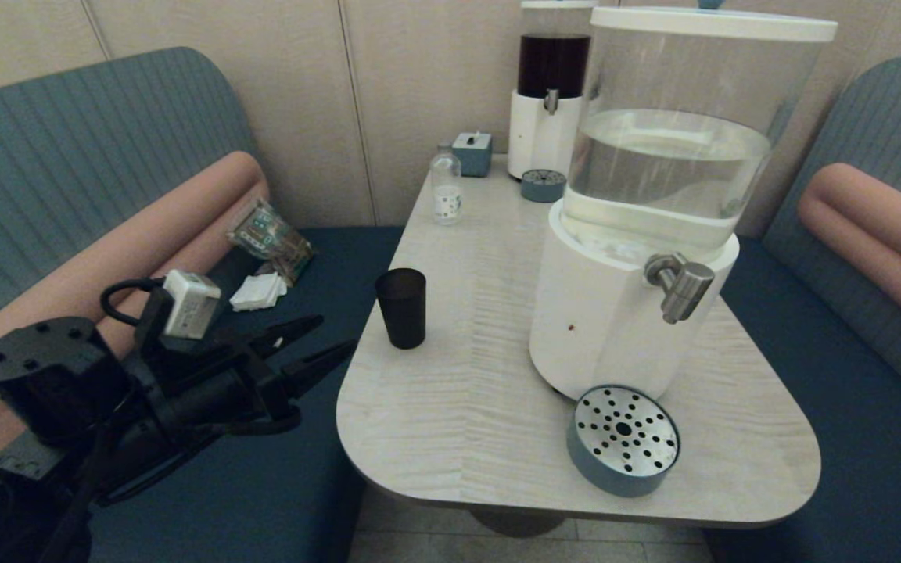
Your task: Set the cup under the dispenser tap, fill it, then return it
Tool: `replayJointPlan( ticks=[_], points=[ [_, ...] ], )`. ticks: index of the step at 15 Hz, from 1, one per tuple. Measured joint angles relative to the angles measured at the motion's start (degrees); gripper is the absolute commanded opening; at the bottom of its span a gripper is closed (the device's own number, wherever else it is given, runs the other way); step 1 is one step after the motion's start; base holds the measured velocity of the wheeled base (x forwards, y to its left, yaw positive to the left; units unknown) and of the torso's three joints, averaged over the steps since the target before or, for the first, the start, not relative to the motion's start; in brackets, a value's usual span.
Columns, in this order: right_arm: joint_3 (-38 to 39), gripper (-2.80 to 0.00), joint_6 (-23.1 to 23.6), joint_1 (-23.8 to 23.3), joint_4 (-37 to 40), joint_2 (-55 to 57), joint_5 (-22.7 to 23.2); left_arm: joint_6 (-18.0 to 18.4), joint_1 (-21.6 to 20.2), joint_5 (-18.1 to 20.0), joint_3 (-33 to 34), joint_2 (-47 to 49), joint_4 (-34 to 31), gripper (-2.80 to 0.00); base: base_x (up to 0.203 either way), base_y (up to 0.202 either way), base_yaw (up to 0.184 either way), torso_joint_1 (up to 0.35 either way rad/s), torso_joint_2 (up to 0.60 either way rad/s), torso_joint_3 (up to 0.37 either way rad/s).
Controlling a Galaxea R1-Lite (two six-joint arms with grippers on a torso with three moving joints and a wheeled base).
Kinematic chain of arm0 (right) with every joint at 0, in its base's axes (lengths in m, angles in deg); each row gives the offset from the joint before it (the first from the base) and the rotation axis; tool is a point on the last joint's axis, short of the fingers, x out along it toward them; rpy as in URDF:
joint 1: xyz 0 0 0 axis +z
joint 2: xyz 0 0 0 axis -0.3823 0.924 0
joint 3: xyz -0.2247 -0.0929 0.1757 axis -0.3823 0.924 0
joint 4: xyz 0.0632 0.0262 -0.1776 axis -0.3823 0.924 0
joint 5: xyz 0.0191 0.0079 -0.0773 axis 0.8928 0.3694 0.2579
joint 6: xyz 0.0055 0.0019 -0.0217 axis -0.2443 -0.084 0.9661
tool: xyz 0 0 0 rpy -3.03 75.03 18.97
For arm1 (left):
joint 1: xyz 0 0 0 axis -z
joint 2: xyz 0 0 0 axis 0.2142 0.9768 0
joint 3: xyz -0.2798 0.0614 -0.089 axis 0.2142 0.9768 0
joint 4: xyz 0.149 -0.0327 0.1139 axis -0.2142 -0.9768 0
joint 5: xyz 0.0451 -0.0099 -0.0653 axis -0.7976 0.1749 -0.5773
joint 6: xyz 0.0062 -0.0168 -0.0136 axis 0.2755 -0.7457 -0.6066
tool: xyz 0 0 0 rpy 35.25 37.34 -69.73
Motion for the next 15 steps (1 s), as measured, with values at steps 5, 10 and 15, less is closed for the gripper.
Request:
replayJointPlan(
  ticks=[5,10,15],
  points=[
    [0.0,-2.8,0.0,0.0,0.0,0.0,0.01,-4.37,-0.01,-13.88,2.52,-15.58,0.01,-2.8,0.0,0.0,0.0,0.0,0.0,0.0],
    [0.0,-2.8,0.01,0.0,0.0,0.0,0.02,-7.96,-0.81,-26.21,7.37,-33.6,-5.68,-2.8,0.0,0.0,0.0,0.0,0.0,0.0],
    [0.0,-2.8,0.09,0.0,-0.02,0.0,0.0,-9.48,-4.15,-35.32,10.89,-53.27,-17.71,-2.8,0.0,0.0,0.0,0.0,0.0,0.0]
  ],
)
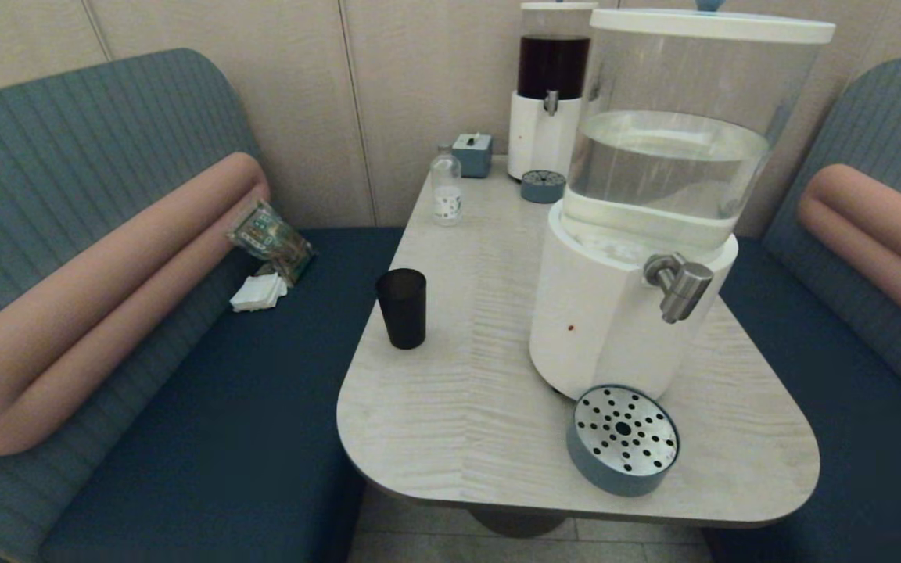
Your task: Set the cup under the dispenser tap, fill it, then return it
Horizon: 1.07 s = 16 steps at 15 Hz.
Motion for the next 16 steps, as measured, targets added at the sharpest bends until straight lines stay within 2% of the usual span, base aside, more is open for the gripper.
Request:
replayJointPlan(
  ticks=[3,6,7,10,12,16],
  points=[
    [0.0,-2.8,-0.06,0.0,0.01,0.0,0.02,-0.43,-2.16,0.03,1.58,-13.97,-11.29,-2.8,0.0,0.0,0.0,0.0,0.0,0.0],
    [0.0,-2.8,-0.02,0.0,0.0,0.0,0.02,0.23,-3.47,1.25,0.69,-27.57,-29.07,-2.8,0.0,0.0,0.0,0.0,0.0,0.0],
    [0.0,-2.8,-0.01,0.0,0.0,0.0,0.0,1.76,-3.89,1.55,0.44,-31.59,-35.16,-2.8,0.0,0.0,0.0,0.0,0.0,0.0],
    [0.0,-2.8,-0.02,0.0,0.0,0.0,0.01,9.57,-4.79,1.23,2.7,-41.25,-51.08,-2.8,0.0,0.0,0.0,0.0,0.0,0.0],
    [0.0,-2.8,-0.05,0.0,0.0,0.0,0.02,11.92,-5.05,0.56,6.19,-44.29,-55.6,-2.8,0.0,0.0,0.0,0.0,0.0,0.0],
    [0.0,-2.8,-0.05,0.0,0.0,0.0,0.02,12.08,-5.18,0.91,7.34,-46.16,-66.45,-2.8,0.0,0.0,0.0,0.0,0.0,0.0]
  ],
)
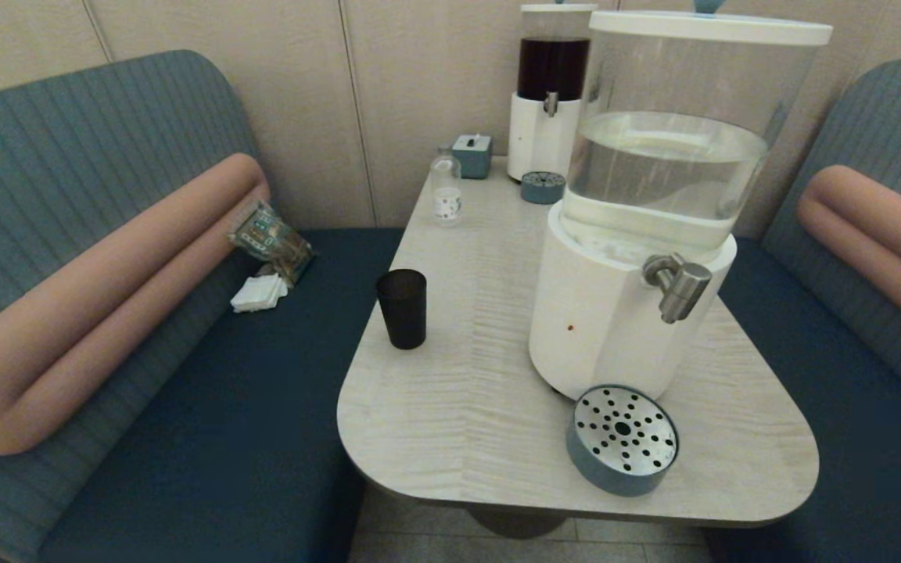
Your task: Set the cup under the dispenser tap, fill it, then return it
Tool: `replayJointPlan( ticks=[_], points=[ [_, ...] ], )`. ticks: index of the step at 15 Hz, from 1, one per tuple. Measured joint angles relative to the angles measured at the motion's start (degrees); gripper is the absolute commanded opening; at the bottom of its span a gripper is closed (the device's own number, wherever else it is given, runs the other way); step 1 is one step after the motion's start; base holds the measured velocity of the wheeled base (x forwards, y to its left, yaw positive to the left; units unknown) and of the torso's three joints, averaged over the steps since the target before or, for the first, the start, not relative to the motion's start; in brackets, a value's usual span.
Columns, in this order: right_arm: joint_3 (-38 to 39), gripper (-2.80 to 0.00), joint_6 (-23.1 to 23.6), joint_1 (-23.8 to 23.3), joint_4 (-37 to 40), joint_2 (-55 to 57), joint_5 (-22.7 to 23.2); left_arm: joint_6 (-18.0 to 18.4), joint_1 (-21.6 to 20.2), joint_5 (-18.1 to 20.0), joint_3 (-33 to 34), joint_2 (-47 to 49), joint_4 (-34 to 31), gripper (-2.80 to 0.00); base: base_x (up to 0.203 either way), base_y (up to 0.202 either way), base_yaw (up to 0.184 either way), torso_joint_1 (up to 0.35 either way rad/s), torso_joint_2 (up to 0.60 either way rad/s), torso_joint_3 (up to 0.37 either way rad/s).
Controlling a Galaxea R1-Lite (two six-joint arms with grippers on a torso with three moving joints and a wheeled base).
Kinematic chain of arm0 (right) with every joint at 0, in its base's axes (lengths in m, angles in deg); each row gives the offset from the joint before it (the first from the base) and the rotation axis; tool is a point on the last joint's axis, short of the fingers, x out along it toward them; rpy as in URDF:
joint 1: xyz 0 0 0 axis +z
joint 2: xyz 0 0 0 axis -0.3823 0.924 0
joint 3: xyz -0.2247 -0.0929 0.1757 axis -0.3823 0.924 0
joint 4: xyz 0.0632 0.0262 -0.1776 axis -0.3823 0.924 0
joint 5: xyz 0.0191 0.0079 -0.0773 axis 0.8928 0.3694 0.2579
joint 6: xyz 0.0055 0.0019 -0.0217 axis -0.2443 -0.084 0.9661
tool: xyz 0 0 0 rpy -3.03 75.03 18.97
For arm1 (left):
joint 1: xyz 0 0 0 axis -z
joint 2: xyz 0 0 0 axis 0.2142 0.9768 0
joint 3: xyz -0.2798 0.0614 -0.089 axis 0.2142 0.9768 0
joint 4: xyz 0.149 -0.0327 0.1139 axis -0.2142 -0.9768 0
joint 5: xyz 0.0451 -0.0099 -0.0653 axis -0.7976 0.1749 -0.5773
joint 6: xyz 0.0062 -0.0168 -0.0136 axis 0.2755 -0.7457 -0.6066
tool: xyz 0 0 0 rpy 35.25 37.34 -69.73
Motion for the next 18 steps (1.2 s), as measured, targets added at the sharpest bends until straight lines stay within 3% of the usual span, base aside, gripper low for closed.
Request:
replayJointPlan(
  ticks=[3,18],
  points=[
    [0.0,-2.8,0.02,0.0,0.0,0.0,0.01,-0.52,0.0,0.89,-0.28,-0.22,-4.84,-2.8,0.0,0.0,0.0,0.0,0.0,0.0],
    [0.0,-2.8,-0.02,0.0,0.0,0.0,0.01,-1.73,0.02,0.57,0.21,-0.22,-2.28,-2.8,0.0,0.0,0.0,0.0,0.0,0.0]
  ],
)
